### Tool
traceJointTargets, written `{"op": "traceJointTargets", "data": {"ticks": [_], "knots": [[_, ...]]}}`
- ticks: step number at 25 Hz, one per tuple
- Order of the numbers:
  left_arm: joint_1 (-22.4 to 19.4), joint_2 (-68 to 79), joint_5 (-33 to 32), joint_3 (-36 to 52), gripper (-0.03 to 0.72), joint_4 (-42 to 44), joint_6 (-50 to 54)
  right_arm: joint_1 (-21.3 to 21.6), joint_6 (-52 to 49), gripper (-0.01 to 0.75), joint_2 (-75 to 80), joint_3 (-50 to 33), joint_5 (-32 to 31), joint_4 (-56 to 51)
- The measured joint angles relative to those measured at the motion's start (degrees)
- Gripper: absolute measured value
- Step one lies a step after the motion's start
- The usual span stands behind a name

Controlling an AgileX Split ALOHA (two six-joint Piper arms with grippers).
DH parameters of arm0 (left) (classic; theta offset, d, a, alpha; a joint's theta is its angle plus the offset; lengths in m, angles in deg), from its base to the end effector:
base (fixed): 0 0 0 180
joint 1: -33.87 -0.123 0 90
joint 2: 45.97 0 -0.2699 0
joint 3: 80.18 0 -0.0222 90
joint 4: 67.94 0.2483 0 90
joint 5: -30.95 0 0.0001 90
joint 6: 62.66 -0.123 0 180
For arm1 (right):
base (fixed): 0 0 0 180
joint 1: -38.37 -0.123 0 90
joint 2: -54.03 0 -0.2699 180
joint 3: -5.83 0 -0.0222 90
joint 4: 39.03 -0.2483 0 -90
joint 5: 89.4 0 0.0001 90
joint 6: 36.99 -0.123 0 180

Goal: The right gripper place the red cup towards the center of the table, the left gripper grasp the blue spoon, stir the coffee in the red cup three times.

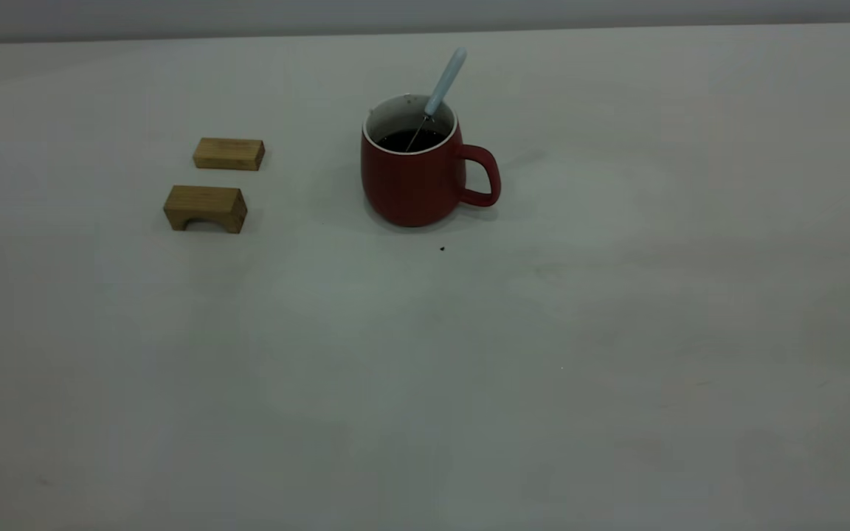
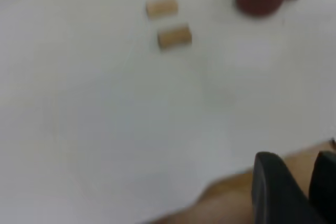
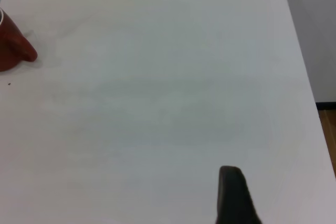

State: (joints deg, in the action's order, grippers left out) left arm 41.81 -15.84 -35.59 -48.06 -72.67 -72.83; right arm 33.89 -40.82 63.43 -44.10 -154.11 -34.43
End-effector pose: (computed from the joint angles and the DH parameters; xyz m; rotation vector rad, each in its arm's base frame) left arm 0.0696 -0.0191 0.3169 0.3572 2.2169 -0.0818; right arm 0.0382 -0.0060 0.2442 -0.0076 2.1619 -0.0147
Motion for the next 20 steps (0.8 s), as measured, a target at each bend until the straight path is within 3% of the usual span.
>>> {"op": "traceJointTargets", "data": {"ticks": [3,7,20], "knots": [[-4.56,-6.01,0.0,9.48,0.235,-1.56,0.17,0.0,0.0,0.493,0.0,0.0,0.0,0.0],[-6.89,-14.32,0.56,16.2,0.235,-3.96,0.12,0.0,0.0,0.493,0.0,0.0,0.0,0.0],[-6.95,-22.98,1.21,16.46,0.235,-4.42,-2.4,0.0,0.0,0.493,0.0,0.0,0.0,0.04]]}}
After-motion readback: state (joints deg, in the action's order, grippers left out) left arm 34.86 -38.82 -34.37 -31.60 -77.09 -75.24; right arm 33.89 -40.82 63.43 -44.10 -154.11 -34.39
